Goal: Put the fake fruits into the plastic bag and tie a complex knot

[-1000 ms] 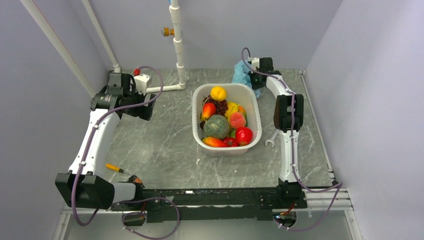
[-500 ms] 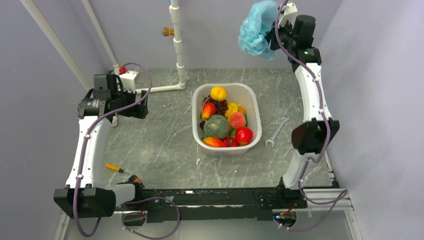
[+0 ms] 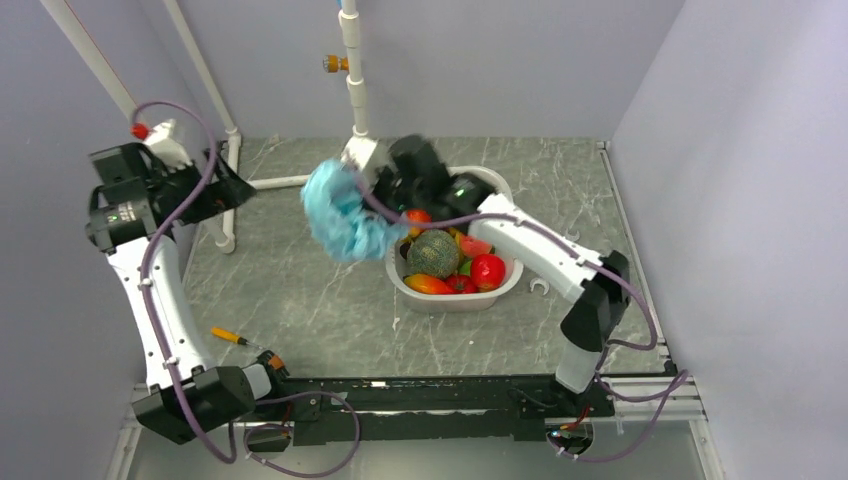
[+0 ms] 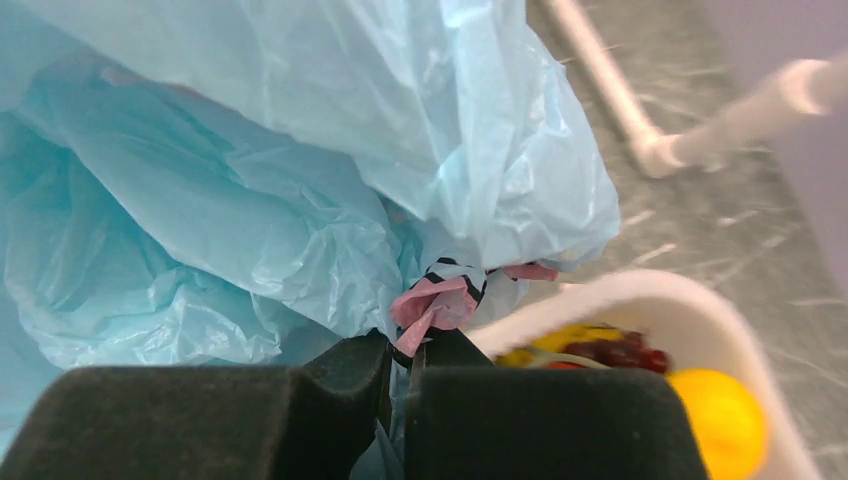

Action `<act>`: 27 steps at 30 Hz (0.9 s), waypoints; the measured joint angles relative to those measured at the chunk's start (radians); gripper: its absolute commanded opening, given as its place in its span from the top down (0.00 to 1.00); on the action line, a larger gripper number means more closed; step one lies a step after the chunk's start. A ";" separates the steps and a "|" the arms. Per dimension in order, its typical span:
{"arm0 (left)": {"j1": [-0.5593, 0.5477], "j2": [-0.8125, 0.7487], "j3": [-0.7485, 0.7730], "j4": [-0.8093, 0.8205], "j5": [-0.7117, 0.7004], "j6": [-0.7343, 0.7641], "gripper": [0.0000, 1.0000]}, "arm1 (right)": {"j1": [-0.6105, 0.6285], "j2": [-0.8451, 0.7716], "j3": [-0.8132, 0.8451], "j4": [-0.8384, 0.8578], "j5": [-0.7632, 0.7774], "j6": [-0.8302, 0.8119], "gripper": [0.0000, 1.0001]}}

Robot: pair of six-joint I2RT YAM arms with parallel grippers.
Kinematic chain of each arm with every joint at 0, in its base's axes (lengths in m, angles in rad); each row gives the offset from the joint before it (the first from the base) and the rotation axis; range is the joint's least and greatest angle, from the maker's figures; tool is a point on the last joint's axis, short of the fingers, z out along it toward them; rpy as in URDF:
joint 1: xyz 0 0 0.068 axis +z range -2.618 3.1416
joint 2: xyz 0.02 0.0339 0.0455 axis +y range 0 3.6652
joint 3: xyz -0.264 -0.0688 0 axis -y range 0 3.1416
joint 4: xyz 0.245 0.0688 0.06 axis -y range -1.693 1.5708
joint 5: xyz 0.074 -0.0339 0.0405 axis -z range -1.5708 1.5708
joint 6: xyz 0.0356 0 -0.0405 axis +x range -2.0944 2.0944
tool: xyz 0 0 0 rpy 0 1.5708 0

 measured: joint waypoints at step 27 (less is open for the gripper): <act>0.027 -0.074 -0.121 0.026 0.138 0.056 0.01 | 0.097 0.071 -0.445 0.017 0.274 -0.089 1.00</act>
